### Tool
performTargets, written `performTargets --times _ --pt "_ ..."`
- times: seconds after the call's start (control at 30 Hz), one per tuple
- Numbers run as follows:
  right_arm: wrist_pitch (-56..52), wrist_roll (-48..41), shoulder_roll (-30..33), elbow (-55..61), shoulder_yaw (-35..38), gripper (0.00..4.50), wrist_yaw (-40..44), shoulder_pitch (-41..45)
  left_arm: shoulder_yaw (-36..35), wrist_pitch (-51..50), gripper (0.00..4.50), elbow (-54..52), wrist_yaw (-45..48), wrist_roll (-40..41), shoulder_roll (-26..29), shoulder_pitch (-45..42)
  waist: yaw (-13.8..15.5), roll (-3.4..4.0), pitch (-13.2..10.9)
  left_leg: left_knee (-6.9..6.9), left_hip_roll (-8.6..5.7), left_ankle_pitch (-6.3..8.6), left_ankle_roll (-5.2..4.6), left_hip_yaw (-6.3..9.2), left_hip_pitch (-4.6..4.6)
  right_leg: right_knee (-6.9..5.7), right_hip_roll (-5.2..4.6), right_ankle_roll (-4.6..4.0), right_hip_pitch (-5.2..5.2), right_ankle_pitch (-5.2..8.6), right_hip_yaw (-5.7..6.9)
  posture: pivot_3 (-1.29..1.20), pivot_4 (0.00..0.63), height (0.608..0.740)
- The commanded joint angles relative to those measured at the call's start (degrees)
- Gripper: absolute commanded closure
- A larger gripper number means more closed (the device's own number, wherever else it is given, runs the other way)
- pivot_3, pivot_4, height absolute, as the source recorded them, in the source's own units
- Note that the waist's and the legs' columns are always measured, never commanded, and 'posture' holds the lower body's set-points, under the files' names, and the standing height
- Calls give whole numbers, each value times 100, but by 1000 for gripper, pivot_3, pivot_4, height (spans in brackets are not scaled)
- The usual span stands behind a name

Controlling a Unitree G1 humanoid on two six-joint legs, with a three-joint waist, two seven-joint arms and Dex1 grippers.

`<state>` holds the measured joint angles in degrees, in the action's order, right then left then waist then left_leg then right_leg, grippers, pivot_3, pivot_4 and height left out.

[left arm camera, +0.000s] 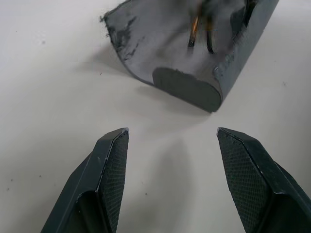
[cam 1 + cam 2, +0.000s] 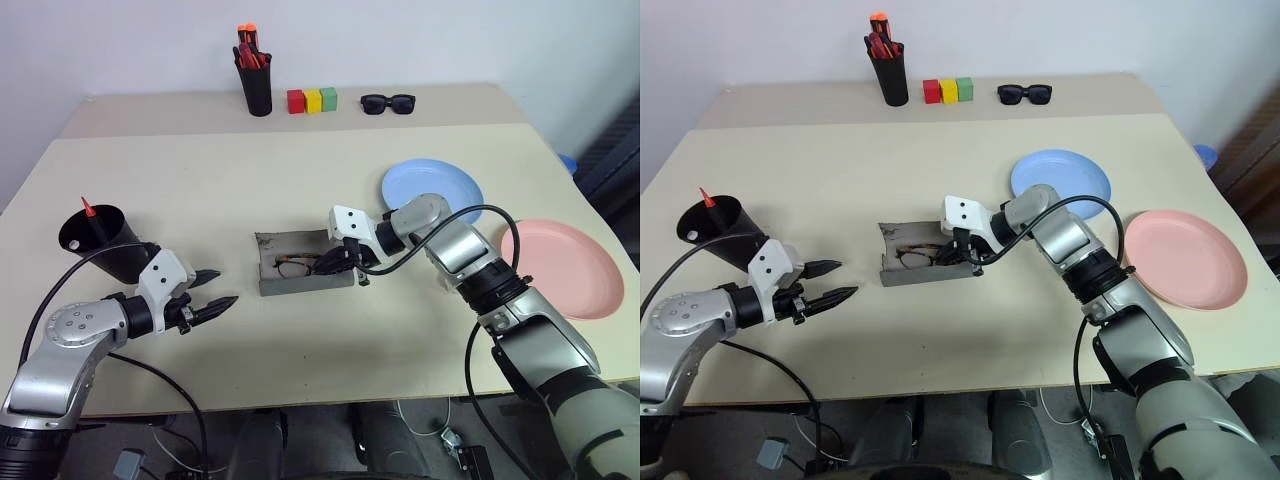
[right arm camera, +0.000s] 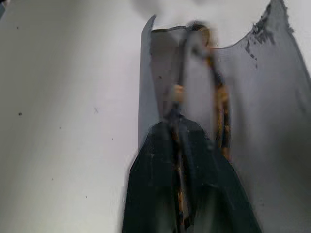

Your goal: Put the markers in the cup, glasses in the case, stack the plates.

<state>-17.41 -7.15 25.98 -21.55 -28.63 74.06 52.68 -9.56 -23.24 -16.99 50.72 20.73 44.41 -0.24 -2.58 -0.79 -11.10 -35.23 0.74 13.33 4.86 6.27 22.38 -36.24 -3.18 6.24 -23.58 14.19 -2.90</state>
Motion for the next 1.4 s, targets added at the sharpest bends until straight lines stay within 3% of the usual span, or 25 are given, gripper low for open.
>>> performTargets --times 0.03,0.13,0.17,0.23,0.37,0.6,0.87,1.13,1.4 --pt "148 55 -104 125 450 2197 -341 239 -110 -78 1532 -29 -102 156 -56 -274 0 0 0 -1 0 0 0 0 0 -1 0 0 0 0 0 0 150 740" --pt "64 -6 56 542 770 2197 -533 166 -282 -431 1532 25 -317 440 -198 -566 8 0 0 -2 0 0 0 0 0 -2 0 1 1 -1 0 0 150 740" --pt "46 -6 158 765 856 2167 -579 82 -328 -598 1794 54 -415 532 -248 -684 21 1 -1 -2 0 0 0 1 2 -1 0 2 1 -1 0 0 150 740" --pt "-30 -29 405 1359 1018 2158 -651 -203 -306 -883 2407 93 -569 654 -336 -960 21 0 0 -2 -1 0 0 5 4 -1 0 3 1 -1 2 0 150 740" --pt "-623 -317 904 2999 1486 2158 -901 -1195 240 -1482 4439 392 -976 646 -763 -2131 125 -4 2 -5 -2 0 0 12 4 2 0 5 8 0 7 0 150 740" --pt "-1678 -611 1114 5113 2419 2158 -2021 -3061 1313 -1844 4486 1854 -1413 -128 -1486 -4129 123 -5 3 -24 -6 0 0 11 4 0 1 9 15 -2 5 0 150 740" --pt "-2554 -965 1142 6486 3271 2158 -2903 -4608 2339 -1779 4486 3315 -585 -722 -1637 -5031 141 -5 3 -19 -5 0 0 11 3 1 5 9 13 1 2 0 150 740" --pt "-2628 -1184 1254 6754 3753 2158 -3212 -5259 2533 -1369 4486 3355 294 -902 -1500 -4878 139 -6 2 -20 -4 0 0 11 5 3 5 8 14 2 2 0 150 740" --pt "-2276 -997 1340 6105 3539 2158 -3398 -5084 2249 -741 4486 1679 1157 -454 -1120 -3978 157 -6 2 -18 -3 0 0 10 5 6 3 7 16 2 2 0 150 740"
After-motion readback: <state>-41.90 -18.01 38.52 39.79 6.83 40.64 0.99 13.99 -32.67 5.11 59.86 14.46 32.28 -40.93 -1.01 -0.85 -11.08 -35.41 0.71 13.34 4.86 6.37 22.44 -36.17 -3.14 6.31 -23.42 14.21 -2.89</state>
